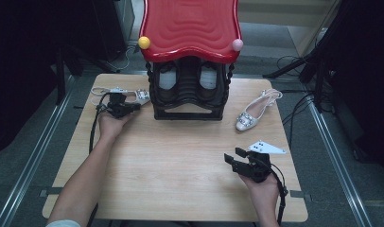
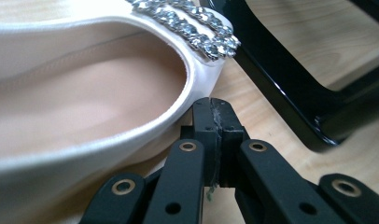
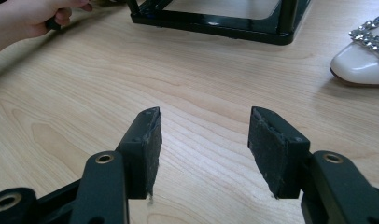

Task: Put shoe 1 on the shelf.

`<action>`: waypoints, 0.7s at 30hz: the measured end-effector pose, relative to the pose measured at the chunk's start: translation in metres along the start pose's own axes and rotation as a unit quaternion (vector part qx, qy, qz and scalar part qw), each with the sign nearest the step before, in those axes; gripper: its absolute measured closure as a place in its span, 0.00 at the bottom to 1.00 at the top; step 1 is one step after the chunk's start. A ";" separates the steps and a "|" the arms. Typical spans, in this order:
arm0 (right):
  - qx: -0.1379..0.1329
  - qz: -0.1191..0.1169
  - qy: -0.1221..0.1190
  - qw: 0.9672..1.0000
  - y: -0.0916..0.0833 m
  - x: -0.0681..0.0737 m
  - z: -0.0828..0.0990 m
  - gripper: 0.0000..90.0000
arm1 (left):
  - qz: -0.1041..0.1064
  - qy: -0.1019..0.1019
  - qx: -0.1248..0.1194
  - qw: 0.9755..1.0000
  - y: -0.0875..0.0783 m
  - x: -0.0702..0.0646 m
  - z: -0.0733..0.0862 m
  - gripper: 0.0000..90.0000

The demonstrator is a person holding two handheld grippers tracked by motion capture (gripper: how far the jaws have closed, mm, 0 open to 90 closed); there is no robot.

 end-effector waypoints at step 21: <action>0.005 -0.008 -0.007 1.000 0.008 0.002 -0.002 0.51 | 0.008 -0.001 0.006 1.000 -0.025 -0.013 -0.005 1.00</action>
Point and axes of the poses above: each handheld gripper's, and its own axes: y roughly forward along the jaws, z roughly out of its underside, x roughly to its left, the point moved 6 cm from there along y, roughly forward along the jaws, and after that the axes turned 7 degrees about -x, right-handed, at the moved point
